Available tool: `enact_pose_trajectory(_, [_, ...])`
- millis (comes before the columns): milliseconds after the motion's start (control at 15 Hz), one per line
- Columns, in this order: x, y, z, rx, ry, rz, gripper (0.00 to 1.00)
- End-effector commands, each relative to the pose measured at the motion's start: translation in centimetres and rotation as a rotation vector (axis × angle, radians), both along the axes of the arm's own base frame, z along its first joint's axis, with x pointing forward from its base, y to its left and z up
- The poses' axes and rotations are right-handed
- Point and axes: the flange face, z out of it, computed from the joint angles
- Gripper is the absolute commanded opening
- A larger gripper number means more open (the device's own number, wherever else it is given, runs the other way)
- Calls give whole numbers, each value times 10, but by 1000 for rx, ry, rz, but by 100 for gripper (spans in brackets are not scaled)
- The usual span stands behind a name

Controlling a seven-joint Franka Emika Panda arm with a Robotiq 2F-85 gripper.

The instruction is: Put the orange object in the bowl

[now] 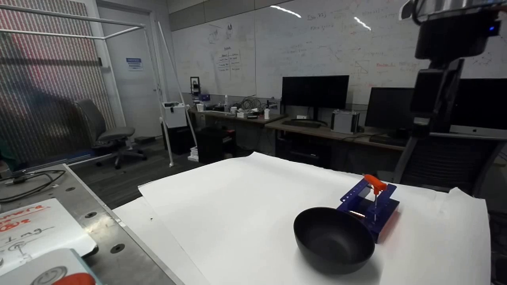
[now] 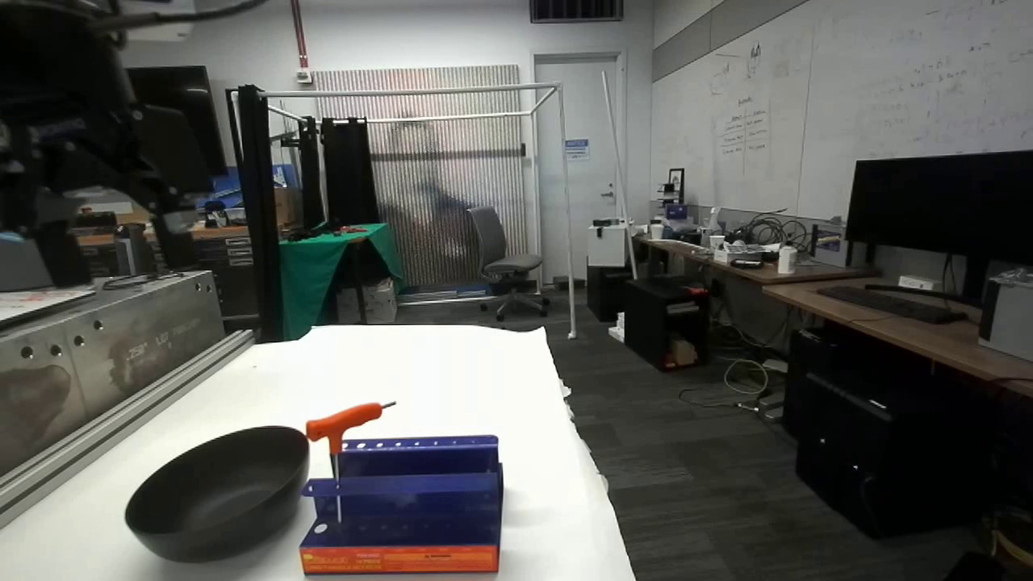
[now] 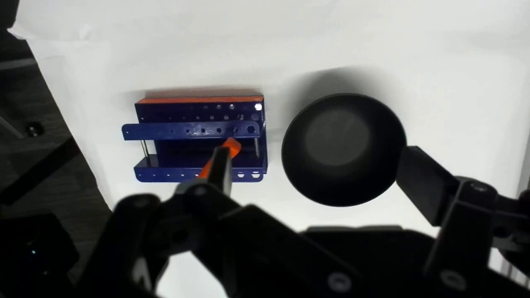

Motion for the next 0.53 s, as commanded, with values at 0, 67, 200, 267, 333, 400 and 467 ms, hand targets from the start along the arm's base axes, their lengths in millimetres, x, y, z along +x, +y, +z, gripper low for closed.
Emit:
enact_pose_trajectory(0, [61,-45,-27,23,23,-164,100])
enact_pose_trajectory(67, [76,-59,-40,37,48,-191,100])
enact_pose_trajectory(200, [99,-85,-63,67,113,-229,100])
enact_pose_trajectory(267, [107,-94,-72,77,131,-250,100])
enact_pose_trajectory(333, [116,-105,-83,96,155,-261,100])
enact_pose_trajectory(400, [123,-113,-92,104,173,-276,100])
enact_pose_trajectory(467, [128,-119,-101,110,197,-290,100])
